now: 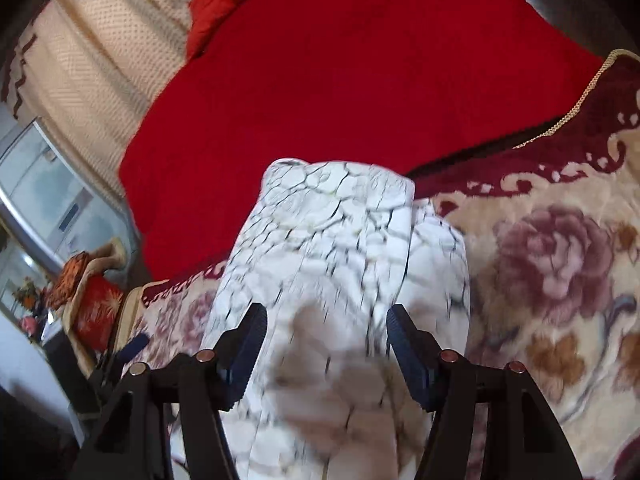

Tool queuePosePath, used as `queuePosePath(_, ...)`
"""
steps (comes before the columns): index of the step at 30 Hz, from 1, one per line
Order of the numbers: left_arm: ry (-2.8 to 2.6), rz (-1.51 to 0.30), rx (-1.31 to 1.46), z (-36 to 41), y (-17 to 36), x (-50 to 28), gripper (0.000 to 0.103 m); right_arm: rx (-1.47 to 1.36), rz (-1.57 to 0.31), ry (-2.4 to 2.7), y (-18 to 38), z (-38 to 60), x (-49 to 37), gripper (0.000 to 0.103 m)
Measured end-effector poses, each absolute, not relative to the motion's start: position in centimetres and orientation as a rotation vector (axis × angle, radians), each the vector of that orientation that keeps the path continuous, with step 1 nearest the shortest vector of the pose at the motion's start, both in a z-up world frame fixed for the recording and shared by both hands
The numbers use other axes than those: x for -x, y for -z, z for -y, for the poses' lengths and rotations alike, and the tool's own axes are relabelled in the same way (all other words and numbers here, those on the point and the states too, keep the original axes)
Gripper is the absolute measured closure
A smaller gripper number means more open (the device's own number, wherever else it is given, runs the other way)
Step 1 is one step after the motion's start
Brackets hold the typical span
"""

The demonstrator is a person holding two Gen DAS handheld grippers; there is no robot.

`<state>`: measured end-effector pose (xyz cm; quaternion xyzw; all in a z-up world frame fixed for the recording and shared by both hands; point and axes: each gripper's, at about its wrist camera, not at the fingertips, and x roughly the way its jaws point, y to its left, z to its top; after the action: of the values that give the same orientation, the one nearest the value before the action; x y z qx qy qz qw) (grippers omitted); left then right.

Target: Fold large clothes

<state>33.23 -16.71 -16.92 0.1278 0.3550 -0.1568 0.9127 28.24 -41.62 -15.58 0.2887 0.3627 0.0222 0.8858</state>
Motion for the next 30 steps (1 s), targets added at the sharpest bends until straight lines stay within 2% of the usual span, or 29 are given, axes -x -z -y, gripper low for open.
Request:
queuePosePath(3, 0.339, -0.759, -0.309, 17.6, 18.0, -33.6, 0.000, -0.619, -0.833, -0.044, 16.9, 42.0, -31.1, 0.037)
queuePosePath(6, 0.342, -0.752, -0.324, 17.9, 18.1, -33.4, 0.000, -0.686, -0.966, -0.060, 20.6, 42.1, -33.3, 0.037)
queuePosePath(15, 0.418, -0.791, -0.160, 15.6, 16.8, -34.3, 0.000, -0.756, -0.822, -0.085, 17.2, 45.0, -29.9, 0.037)
queuePosePath(18, 0.360, -0.761, -0.177, 15.5, 16.5, -34.2, 0.000, -0.824, -0.799, -0.071, 17.7, 47.1, -28.8, 0.037)
queuePosePath(30, 0.335, -0.715, -0.191, 15.0, 15.7, -34.2, 0.000, -0.948, -0.923, -0.172, 21.5, 48.3, -29.1, 0.034)
